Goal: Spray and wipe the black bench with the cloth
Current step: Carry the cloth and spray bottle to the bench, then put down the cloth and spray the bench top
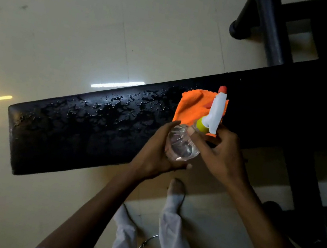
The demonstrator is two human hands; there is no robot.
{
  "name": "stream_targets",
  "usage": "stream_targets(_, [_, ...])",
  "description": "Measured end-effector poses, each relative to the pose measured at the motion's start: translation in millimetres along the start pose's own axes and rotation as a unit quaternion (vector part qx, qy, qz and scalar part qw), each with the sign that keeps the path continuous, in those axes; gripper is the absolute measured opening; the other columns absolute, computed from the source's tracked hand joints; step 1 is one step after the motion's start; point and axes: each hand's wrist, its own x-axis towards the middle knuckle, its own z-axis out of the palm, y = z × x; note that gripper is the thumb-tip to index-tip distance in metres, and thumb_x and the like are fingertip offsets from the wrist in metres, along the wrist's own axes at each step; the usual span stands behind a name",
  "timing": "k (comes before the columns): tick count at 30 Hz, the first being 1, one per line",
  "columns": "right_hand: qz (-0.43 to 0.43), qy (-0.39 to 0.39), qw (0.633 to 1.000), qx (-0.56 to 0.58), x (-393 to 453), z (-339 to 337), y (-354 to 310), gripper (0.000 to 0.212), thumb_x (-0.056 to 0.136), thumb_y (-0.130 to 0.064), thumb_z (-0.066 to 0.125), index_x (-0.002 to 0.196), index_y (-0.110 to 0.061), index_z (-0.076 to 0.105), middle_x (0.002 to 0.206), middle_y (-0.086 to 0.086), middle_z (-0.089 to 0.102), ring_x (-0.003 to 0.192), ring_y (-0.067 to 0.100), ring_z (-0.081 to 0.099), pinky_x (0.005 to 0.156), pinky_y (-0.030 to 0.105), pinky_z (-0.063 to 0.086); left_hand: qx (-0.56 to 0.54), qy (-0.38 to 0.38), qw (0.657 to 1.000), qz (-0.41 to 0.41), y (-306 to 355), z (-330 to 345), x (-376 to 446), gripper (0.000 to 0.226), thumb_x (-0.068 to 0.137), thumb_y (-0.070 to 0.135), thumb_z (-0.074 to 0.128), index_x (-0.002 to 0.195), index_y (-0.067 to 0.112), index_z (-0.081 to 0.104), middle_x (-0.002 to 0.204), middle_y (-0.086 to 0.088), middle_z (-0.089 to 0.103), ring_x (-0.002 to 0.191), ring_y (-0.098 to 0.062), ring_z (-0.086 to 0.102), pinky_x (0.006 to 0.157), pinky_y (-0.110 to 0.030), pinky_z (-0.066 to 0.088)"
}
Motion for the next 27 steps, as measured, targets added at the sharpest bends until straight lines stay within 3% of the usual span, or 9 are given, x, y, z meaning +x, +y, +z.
stream_targets(3, [0.032,-0.008,0.996,0.084,-10,26,-3,0.028,0.089,-0.031,0.084,0.113,-0.018,0.075,0.101,-0.01,0.081,0.1,0.003,0.077,0.088,0.023,0.061,0.013,0.068,0.998,0.002,-9,-8,-22,0.09,0.06,0.037,0.097,0.137,0.024,0.053,0.127,0.01,0.066,0.115,-0.008,0.065,0.096,-0.042,0.056])
stream_targets(6, [0.034,0.013,0.99,0.137,-19,53,-11,0.04,0.084,-0.045,0.081,0.117,-0.034,0.063,0.104,-0.013,0.076,0.098,0.006,0.076,0.079,0.016,0.057,-0.008,0.095,0.995,-0.014,-20,-11,-50,0.082,0.06,0.04,0.098,0.13,0.028,0.057,0.118,0.015,0.071,0.107,-0.004,0.069,0.09,-0.04,0.058])
stream_targets(10, [0.102,0.036,0.978,0.181,-19,89,-18,0.048,0.087,-0.053,0.078,0.126,-0.037,0.055,0.121,0.002,0.07,0.094,0.02,0.076,0.066,0.032,0.064,-0.05,0.093,0.994,-0.017,-38,-2,-81,0.083,0.06,0.039,0.099,0.131,0.022,0.059,0.119,0.012,0.072,0.108,-0.002,0.068,0.09,-0.032,0.058])
stream_targets(12, [0.117,0.007,0.975,0.19,-17,104,-17,0.03,0.095,-0.051,0.071,0.117,-0.03,0.063,0.106,0.0,0.076,0.08,0.018,0.078,0.052,0.031,0.057,-0.077,0.071,0.994,-0.036,-45,0,-92,0.084,0.059,0.046,0.099,0.13,0.026,0.059,0.117,0.015,0.072,0.106,0.001,0.068,0.086,-0.022,0.057])
stream_targets(14, [0.111,-0.008,0.98,0.167,-18,114,-14,0.015,0.103,-0.048,0.065,0.115,-0.039,0.064,0.088,-0.004,0.075,0.067,0.014,0.076,0.047,0.027,0.05,-0.101,0.029,0.993,-0.058,-55,-4,-98,0.08,0.061,0.056,0.094,0.129,0.03,0.061,0.114,0.016,0.072,0.104,0.003,0.068,0.087,-0.022,0.059])
stream_targets(16, [0.119,-0.016,0.983,0.142,-18,120,-10,0.027,0.104,-0.047,0.061,0.131,-0.04,0.061,0.085,0.0,0.071,0.062,0.012,0.073,0.041,0.025,0.048,-0.094,0.022,0.994,-0.059,-67,-14,-99,0.07,0.071,0.062,0.084,0.129,0.028,0.064,0.115,0.014,0.072,0.106,0.001,0.068,0.093,-0.031,0.059])
stream_targets(21, [0.122,-0.045,0.989,0.072,-24,118,-1,0.04,0.102,-0.054,0.061,0.14,-0.046,0.051,0.087,0.007,0.074,0.069,0.016,0.077,0.039,0.026,0.048,0.162,0.174,0.97,-0.05,-108,-59,-81,0.061,0.101,0.041,0.06,0.152,0.011,0.043,0.15,-0.011,0.05,0.14,-0.026,0.046,0.117,-0.039,0.04])
stream_targets(24, [0.126,-0.03,0.991,0.042,-26,119,4,0.047,0.101,-0.054,0.063,0.145,-0.038,0.055,0.078,0.006,0.074,0.066,0.019,0.078,0.039,0.026,0.048,0.289,0.111,0.947,-0.083,-128,-79,-68,0.077,0.102,0.041,0.057,0.163,0.015,0.018,0.171,-0.012,0.017,0.159,-0.032,0.011,0.13,-0.047,0.019])
stream_targets(27, [0.114,-0.009,0.993,0.029,-30,124,7,0.042,0.102,-0.054,0.062,0.141,-0.044,0.053,0.085,0.009,0.075,0.059,0.027,0.078,0.045,0.032,0.052,0.337,0.073,0.934,-0.095,-140,-83,-67,0.082,0.101,0.041,0.059,0.164,0.016,0.013,0.173,-0.01,0.007,0.161,-0.032,-0.001,0.13,-0.05,0.016])
